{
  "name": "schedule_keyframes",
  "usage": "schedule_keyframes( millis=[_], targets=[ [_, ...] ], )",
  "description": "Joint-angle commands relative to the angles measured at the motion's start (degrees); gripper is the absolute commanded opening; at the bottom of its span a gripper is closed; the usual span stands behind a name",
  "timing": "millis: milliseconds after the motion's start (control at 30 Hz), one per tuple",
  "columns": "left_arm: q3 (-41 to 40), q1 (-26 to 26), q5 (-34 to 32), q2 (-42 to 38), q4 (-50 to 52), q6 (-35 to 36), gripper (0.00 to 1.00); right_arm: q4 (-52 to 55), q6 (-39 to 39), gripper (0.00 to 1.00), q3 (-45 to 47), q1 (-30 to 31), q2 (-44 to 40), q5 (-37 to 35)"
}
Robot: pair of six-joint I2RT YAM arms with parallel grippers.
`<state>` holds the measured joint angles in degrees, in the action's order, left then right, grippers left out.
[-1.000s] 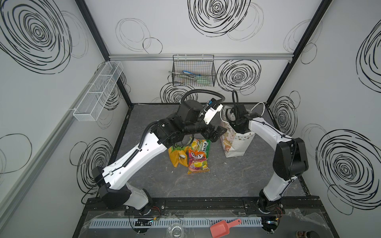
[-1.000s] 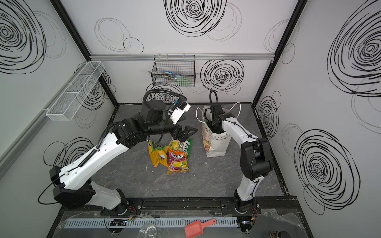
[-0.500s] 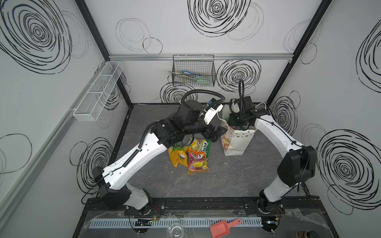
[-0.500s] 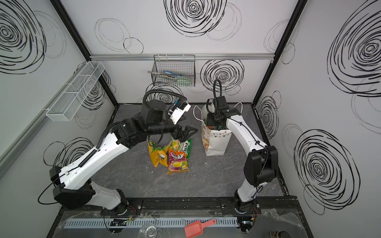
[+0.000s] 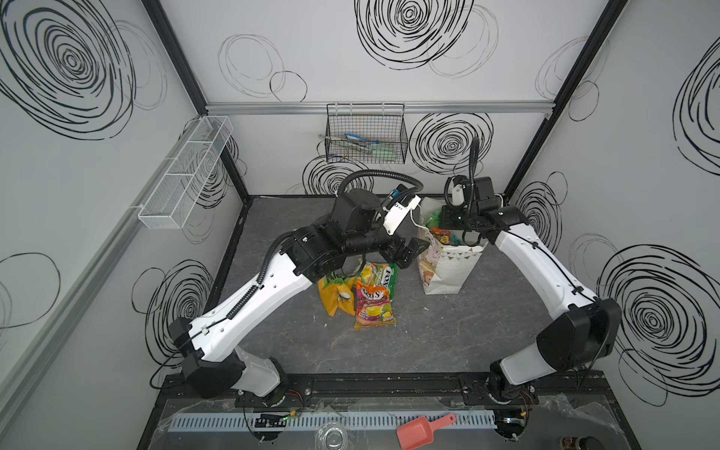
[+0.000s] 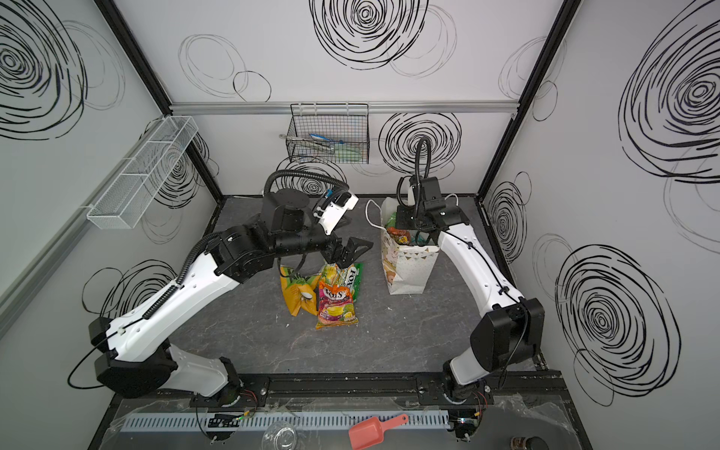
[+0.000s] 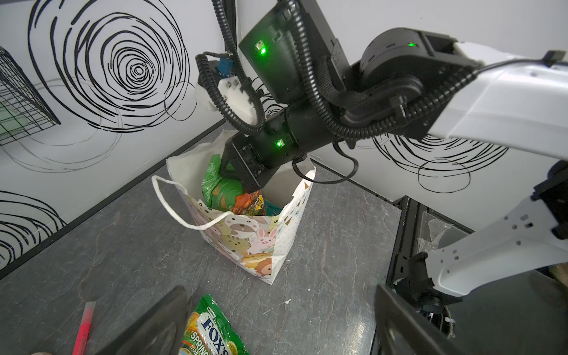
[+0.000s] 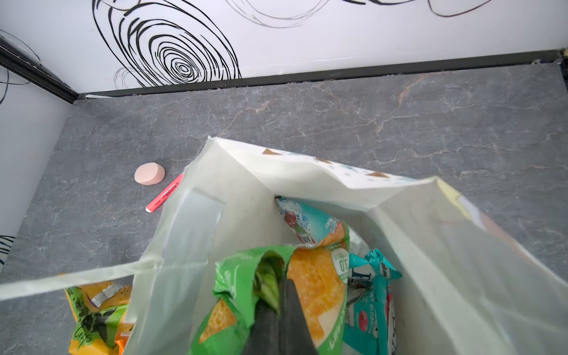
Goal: Take the snacks out of the paper bag
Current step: Pick up the snack from the paper bag.
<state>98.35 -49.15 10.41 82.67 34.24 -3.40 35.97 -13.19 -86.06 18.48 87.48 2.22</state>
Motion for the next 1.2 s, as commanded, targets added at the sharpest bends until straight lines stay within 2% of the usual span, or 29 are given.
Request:
schedule_keyframes(
  millis=[0,333,567,733,967,1167],
  targets=[
    [-0.3,-0.4,-0.2,-1.6,-2.9,1.0,0.96,-1.0,0.6,0.01,-2.1,0.1,-1.5,-0.9],
    [0.4,-1.0,-0.7,-2.1,-3.0,0.7,0.96,-1.4,1.1,0.01,-4.4,-0.1,-5.1,-4.1],
    [1.9,-1.7,-1.2,-3.4,-2.2,0.4,0.96,-4.3,0.7,0.01,-7.3,0.2,-9.2,-3.2],
    [2.4,-1.8,-2.8,-5.8,-2.2,0.4,0.96,-3.3,1.3,0.0,-12.1,2.2,-10.1,-3.8],
    [0.7,-1.7,-6.2,-10.4,-2.3,1.0,0.96,-6.0,6.0,0.0,-17.4,13.1,-10.9,-7.3],
    [-7.1,-1.7,-10.1,-19.0,-4.1,0.8,0.96,-8.7,12.1,0.0,-18.4,25.4,-9.0,-10.8]
  ],
)
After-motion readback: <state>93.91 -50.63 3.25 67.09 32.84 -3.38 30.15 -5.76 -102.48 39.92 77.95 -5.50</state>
